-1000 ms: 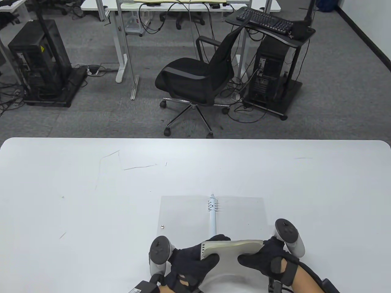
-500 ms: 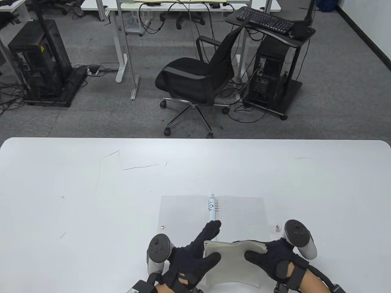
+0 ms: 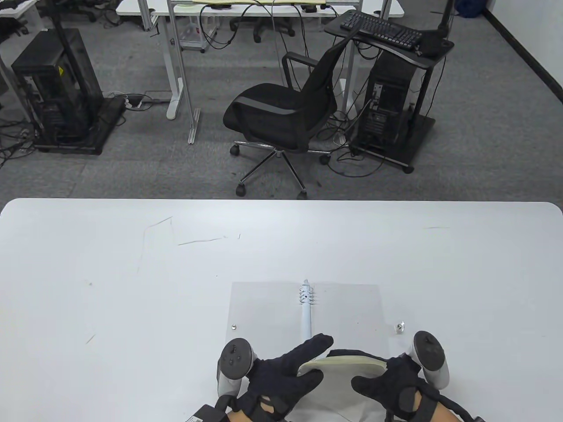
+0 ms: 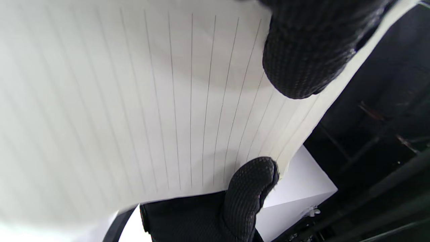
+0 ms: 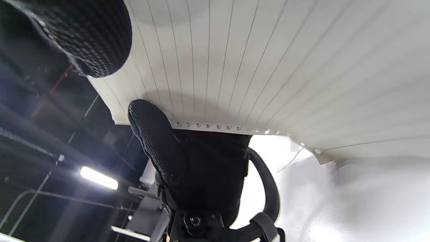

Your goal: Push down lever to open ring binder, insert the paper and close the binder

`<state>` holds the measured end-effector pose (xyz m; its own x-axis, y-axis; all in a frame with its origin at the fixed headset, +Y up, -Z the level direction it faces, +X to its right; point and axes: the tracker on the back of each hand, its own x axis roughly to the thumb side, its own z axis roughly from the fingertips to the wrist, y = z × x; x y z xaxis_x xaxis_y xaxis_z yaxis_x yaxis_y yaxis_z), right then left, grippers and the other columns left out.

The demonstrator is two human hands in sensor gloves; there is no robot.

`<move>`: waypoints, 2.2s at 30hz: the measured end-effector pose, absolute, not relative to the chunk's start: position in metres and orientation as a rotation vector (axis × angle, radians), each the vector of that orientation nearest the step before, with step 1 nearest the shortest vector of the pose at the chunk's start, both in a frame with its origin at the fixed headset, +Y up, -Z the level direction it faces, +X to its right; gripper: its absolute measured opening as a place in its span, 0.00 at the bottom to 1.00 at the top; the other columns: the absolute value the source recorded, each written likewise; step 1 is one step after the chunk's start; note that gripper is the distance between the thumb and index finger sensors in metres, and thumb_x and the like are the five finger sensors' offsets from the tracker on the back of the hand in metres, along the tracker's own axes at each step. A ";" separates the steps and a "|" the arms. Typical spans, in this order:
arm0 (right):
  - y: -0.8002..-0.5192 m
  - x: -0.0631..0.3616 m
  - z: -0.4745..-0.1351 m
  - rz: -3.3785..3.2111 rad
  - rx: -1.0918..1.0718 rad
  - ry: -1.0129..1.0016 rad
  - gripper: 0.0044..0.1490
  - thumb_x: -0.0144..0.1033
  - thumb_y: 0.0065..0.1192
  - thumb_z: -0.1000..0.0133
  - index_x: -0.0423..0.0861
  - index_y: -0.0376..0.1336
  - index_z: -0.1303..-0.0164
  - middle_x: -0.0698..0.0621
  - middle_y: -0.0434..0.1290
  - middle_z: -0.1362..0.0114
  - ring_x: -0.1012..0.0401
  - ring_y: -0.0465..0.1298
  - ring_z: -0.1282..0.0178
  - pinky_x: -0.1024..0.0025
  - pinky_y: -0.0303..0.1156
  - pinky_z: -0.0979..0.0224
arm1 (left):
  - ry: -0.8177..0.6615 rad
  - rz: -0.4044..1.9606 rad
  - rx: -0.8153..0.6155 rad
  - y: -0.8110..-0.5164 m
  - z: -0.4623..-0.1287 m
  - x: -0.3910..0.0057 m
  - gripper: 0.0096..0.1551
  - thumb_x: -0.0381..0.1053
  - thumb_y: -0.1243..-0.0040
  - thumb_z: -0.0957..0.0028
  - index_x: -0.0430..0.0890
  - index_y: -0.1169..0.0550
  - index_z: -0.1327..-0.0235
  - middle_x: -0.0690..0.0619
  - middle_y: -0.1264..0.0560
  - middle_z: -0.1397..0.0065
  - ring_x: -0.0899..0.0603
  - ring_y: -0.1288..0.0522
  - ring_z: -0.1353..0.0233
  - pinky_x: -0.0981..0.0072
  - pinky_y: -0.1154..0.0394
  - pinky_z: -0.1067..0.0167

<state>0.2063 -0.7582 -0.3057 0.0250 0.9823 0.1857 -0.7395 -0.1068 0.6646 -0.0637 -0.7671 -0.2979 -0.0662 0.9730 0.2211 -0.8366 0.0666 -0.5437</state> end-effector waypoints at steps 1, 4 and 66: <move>-0.758 0.205 -0.306 1.511 0.729 0.433 0.40 0.53 0.69 0.46 0.52 0.61 0.24 0.47 0.66 0.17 0.41 0.63 0.19 0.37 0.60 0.25 | -0.635 1.526 -0.269 -0.768 -0.298 -0.063 0.29 0.62 0.28 0.53 0.68 0.25 0.36 0.64 0.29 0.20 0.41 0.32 0.17 0.32 0.42 0.26; -0.752 0.201 -0.302 1.447 0.744 0.400 0.38 0.51 0.68 0.46 0.51 0.62 0.25 0.46 0.67 0.18 0.41 0.66 0.21 0.38 0.63 0.27 | -0.656 1.551 -0.255 -0.763 -0.294 -0.061 0.25 0.62 0.30 0.52 0.70 0.22 0.40 0.66 0.29 0.20 0.42 0.31 0.17 0.34 0.40 0.26; -0.748 0.197 -0.298 1.727 0.780 0.401 0.47 0.50 0.64 0.44 0.49 0.48 0.18 0.42 0.48 0.12 0.37 0.50 0.16 0.32 0.53 0.24 | -0.733 1.542 -0.258 -0.750 -0.291 -0.062 0.24 0.64 0.39 0.50 0.71 0.24 0.38 0.65 0.35 0.16 0.38 0.41 0.13 0.29 0.46 0.25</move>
